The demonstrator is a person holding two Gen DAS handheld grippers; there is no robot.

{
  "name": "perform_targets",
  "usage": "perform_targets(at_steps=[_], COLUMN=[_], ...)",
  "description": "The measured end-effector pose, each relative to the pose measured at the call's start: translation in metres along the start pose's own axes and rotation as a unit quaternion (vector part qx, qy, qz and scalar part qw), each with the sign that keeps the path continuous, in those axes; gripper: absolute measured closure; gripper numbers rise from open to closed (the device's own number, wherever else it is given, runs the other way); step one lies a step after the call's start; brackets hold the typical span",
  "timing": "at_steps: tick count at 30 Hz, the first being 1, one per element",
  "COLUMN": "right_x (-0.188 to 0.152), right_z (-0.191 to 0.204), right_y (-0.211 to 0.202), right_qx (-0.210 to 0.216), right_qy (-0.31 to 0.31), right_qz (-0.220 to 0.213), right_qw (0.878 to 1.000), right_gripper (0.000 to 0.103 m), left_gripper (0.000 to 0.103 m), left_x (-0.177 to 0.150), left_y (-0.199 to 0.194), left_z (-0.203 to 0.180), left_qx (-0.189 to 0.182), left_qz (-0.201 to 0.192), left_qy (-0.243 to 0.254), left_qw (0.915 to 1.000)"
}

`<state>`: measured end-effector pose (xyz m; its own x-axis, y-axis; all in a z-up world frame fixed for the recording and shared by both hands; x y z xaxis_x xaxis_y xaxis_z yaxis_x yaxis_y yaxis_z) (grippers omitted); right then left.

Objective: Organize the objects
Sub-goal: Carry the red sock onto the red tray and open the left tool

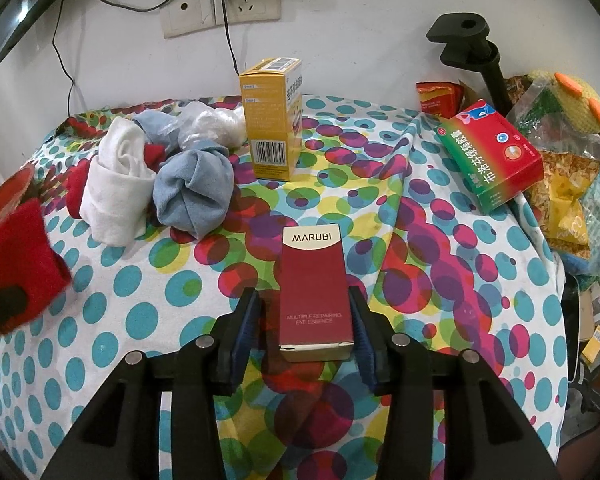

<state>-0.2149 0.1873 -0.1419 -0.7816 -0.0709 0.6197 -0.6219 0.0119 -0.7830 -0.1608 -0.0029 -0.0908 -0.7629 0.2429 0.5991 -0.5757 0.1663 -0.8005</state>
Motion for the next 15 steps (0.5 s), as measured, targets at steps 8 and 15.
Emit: perform_targets(at_steps=[8, 15], right_x=[0.000, 0.000], right_z=[0.000, 0.001], right_y=[0.000, 0.000], right_qx=[-0.001, -0.002], right_qy=[0.000, 0.000], right_qz=[0.000, 0.000], right_qw=[1.000, 1.000], right_gripper=[0.060, 0.059], left_gripper=[0.066, 0.066], left_x=[-0.004, -0.019], left_y=[-0.018, -0.034], left_z=[0.052, 0.119], left_qx=[0.035, 0.090], left_qz=[0.000, 0.013], left_qy=[-0.042, -0.071], left_qw=[0.9985, 0.9933])
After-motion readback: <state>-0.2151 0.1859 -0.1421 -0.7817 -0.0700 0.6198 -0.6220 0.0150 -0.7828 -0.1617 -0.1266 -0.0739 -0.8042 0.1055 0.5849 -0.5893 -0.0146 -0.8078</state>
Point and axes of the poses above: each gripper's, at about its wrist camera, not at the fingertips, and y roughly the way its jaws point, z to its left, x to its top, the point moved 1 cm from there along y, roughly the way its jaws point, and after that the axes turned 4 degrees about -x, right-handed, at the moved point
